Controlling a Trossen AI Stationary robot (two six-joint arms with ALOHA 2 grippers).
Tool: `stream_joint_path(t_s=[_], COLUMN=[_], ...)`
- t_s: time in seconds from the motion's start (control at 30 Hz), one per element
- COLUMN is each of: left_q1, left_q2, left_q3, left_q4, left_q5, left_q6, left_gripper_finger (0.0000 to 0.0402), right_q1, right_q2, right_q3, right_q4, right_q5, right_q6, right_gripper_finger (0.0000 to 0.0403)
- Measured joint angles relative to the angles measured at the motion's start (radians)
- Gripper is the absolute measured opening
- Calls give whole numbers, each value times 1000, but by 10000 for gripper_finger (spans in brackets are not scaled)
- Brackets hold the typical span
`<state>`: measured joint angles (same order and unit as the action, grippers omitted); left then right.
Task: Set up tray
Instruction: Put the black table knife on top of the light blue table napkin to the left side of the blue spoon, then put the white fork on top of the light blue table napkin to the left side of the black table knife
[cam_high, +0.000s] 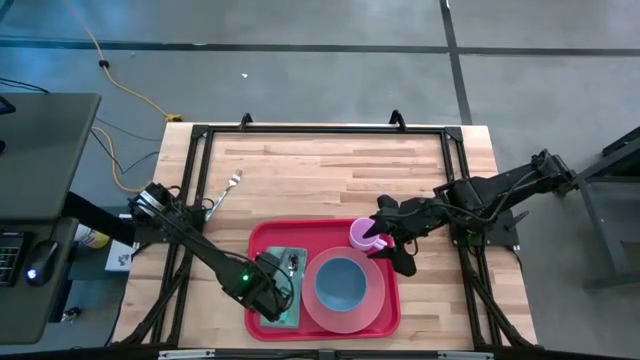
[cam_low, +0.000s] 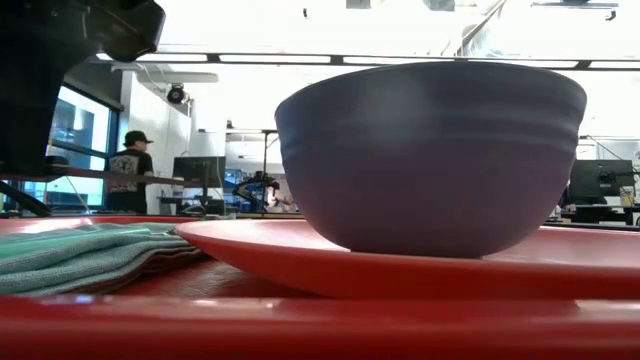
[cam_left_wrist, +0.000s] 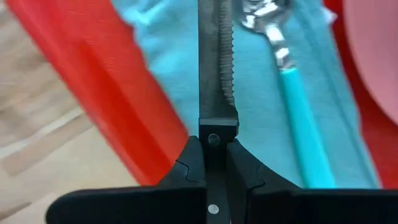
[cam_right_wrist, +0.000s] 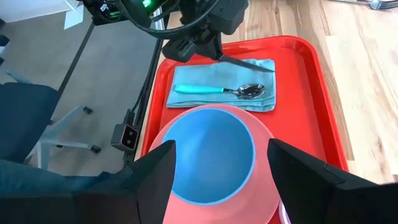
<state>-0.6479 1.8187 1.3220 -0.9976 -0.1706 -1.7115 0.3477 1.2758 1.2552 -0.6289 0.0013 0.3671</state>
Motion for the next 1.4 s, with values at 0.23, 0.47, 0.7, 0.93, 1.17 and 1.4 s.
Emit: stream_joint_path(t_s=[0.23,0.47,0.7,0.93,1.17,1.4], left_q1=[10,8,29,67,79,79], left_q2=[13,73,127,127,124,124], left_q3=[0,-1,2,27,82,100], left_q4=[3,88,166,141,83,49], left_q5=[38,83,91,35,28,38], left_q6=[0,0,-2,12,49,79], left_gripper_finger=[45,45,45,45,57,196], right_q1=[0,0,0,2,2,2], right_q2=[0,0,0,0,0,0], right_q3=[0,0,0,0,0,0], right_q4=[-3,-7,-14,-17,-20,-18], right_q5=[-6,-10,-19,-26,-34,-35], right_q6=[-2,-10,-17,-21,-28,-36], right_gripper_finger=[236,236,236,236,236,236])
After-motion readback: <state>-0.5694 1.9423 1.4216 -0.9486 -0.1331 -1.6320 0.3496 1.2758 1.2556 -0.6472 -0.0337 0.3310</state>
